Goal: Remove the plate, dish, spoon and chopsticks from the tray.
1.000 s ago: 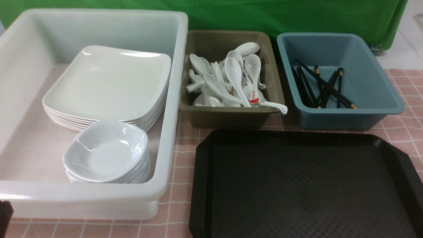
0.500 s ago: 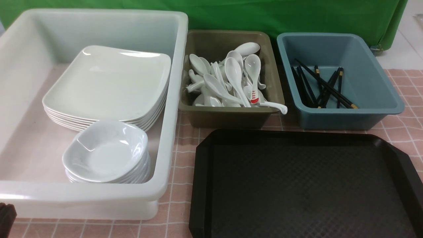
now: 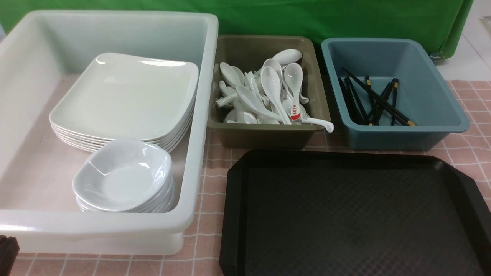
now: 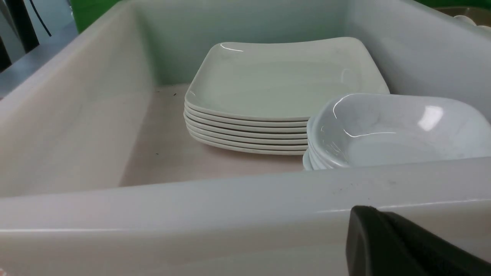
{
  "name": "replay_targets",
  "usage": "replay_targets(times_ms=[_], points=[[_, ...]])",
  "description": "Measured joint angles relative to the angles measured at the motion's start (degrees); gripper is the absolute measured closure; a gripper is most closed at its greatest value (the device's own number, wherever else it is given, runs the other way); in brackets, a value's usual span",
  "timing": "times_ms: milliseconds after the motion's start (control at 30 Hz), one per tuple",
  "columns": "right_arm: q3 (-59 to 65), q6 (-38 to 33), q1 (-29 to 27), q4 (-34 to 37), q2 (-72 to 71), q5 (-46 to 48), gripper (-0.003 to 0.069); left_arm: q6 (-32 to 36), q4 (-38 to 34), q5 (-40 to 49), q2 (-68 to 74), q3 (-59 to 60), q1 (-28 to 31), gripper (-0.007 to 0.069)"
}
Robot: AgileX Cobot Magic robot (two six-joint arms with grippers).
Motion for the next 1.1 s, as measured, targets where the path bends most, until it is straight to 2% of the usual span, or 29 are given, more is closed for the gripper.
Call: replay_targets(times_ms=[67, 233, 333, 533, 567, 600, 733, 800, 833, 867, 967, 1100], points=[[0.0, -3.8, 0.0, 4.3, 0.0, 0.0, 0.0460, 0.0, 0.0, 0.0, 0.0, 0.0, 0.0, 0.0620], [0.0, -20.1, 0.0, 20.6, 0.0, -1.5, 0.0460, 0.0, 0.0, 0.0, 0.0, 0.0, 0.0, 0.0620], [0.0, -22.9, 0.0, 23.5, 0.0, -1.9, 0.0459, 0.0, 0.0, 0.0, 0.0, 0.0, 0.0, 0.0620], [1.7, -24.6, -1.5, 24.2, -0.9, -2.3, 0.0445, 0.2, -0.1, 0.1, 0.0, 0.0, 0.0, 0.0620], [3.2, -25.1, -5.0, 24.2, -1.1, -2.4, 0.0440, 0.2, -0.1, 0.1, 0.0, 0.0, 0.0, 0.0620], [3.5, -25.1, -5.5, 24.2, -1.1, -2.5, 0.0440, 0.2, -0.1, 0.1, 0.0, 0.0, 0.0, 0.0620], [11.8, -26.3, -22.1, 24.2, -1.1, -2.5, 0.0424, 0.2, -0.5, 0.1, 0.0, 0.0, 0.0, 0.0620], [14.5, -26.4, -25.7, 24.2, -1.2, -2.5, 0.0424, 0.2, -0.5, 0.1, 0.0, 0.0, 0.0, 0.0620], [18.2, -26.3, -31.4, 24.2, -1.5, -2.3, 0.0421, 0.2, -0.5, 0.1, 0.0, 0.0, 0.0, 0.0620], [18.7, -26.3, -32.0, 24.2, -1.6, -2.3, 0.0421, 0.2, -0.5, 0.1, 0.0, 0.0, 0.0, 0.0620], [23.1, -26.3, -40.0, 24.2, -3.2, 0.5, 0.0420, 0.2, -0.5, 0.2, 0.0, 0.0, 0.0, 0.0620], [22.9, -26.9, -42.5, 23.9, -3.2, 1.5, 0.0419, 0.2, -0.5, 0.1, 0.0, 0.0, 0.0, 0.0620]])
